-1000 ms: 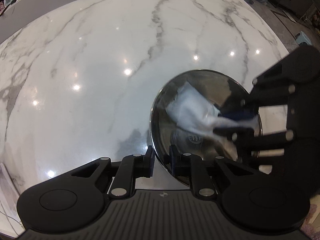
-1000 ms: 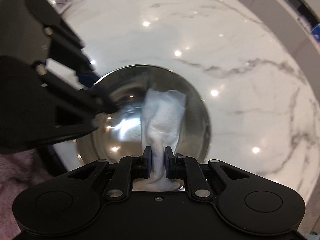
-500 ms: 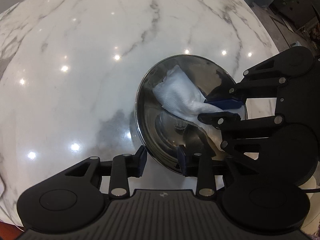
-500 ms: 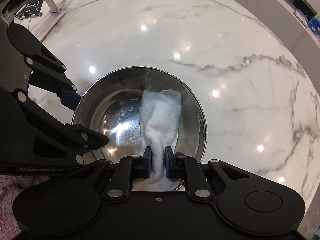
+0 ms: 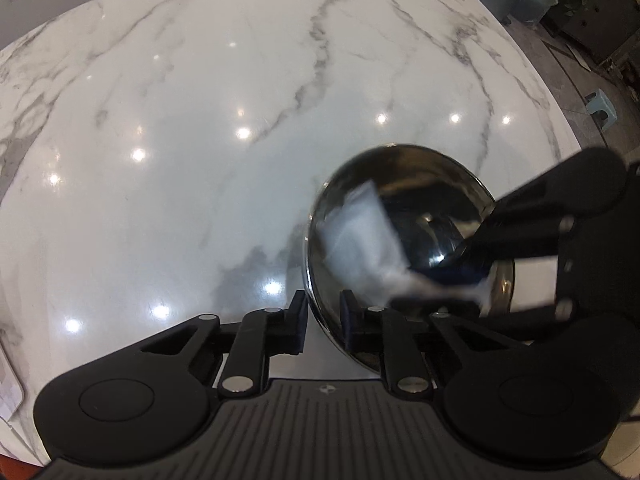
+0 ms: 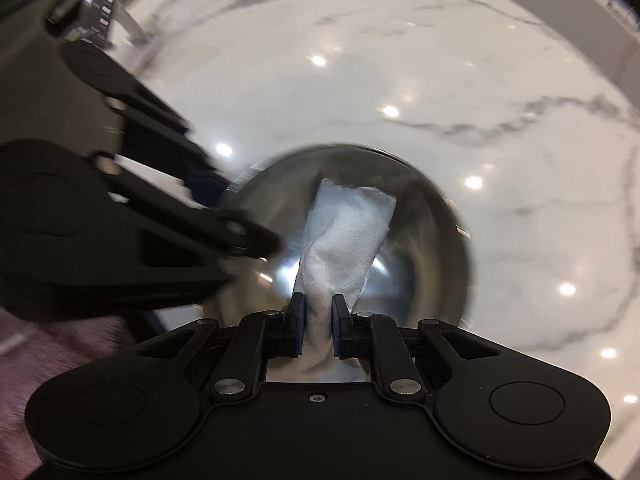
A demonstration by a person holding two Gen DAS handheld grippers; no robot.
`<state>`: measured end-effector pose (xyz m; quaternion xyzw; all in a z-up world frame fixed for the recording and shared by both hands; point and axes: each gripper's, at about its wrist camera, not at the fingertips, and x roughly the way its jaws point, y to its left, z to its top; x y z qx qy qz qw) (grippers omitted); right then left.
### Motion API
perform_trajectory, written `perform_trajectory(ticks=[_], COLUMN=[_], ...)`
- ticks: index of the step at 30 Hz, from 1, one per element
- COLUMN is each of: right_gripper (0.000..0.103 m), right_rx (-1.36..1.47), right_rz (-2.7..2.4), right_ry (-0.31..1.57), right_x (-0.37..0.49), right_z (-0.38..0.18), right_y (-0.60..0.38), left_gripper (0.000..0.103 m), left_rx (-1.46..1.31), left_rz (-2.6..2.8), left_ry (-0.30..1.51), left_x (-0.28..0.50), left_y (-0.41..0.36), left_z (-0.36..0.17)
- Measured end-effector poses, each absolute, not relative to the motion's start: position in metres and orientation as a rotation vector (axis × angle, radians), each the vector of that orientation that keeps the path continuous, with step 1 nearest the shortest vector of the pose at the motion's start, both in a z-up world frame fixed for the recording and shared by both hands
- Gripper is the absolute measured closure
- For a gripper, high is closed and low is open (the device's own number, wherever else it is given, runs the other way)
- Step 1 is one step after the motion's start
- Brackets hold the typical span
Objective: Clean bowl
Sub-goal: 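Keep wiping around the bowl interior while the left gripper steadies the rim, then wipe the bowl bottom with the cloth while the left gripper holds the rim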
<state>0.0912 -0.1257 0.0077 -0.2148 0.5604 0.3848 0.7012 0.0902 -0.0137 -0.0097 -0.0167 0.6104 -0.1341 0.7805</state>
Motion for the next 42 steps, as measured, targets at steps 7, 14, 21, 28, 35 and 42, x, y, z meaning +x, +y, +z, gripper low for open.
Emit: perform_trajectory(ticks=[7,14,21,28,35,42], right_gripper=[0.092,0.092,0.092,0.093,0.093,0.092], right_rx=[-0.478,-0.624,-0.742,-0.805,-0.802,-0.757], right_rz=[0.865,0.796,0.746,0.727,0.737,0.777], right_ry=[1.188,1.097,1.027,0.978,1.011,1.032], right_x=[0.094,0.094,0.097,0.101,0.105,0.102], right_z=[0.007,0.008,0.018,0.021,0.005,0.000], right_y=[-0.127,-0.121,-0.122,-0.121,-0.113,-0.112], left_gripper=[0.088,0.088,0.088,0.087,0.086,0.086], left_rx=[0.016,0.053,0.041,0.032,0.024,-0.001], left_rz=[-0.302,-0.295,-0.288,-0.296,-0.296,-0.290], left_ry=[1.310,1.311,1.313,1.310,1.301,1.304], left_x=[0.089,0.090,0.089,0.090,0.092,0.090], left_y=[-0.017,-0.020,-0.019,-0.016,-0.015,-0.012], left_z=[-0.010,-0.009,-0.010,-0.010,-0.009,-0.008])
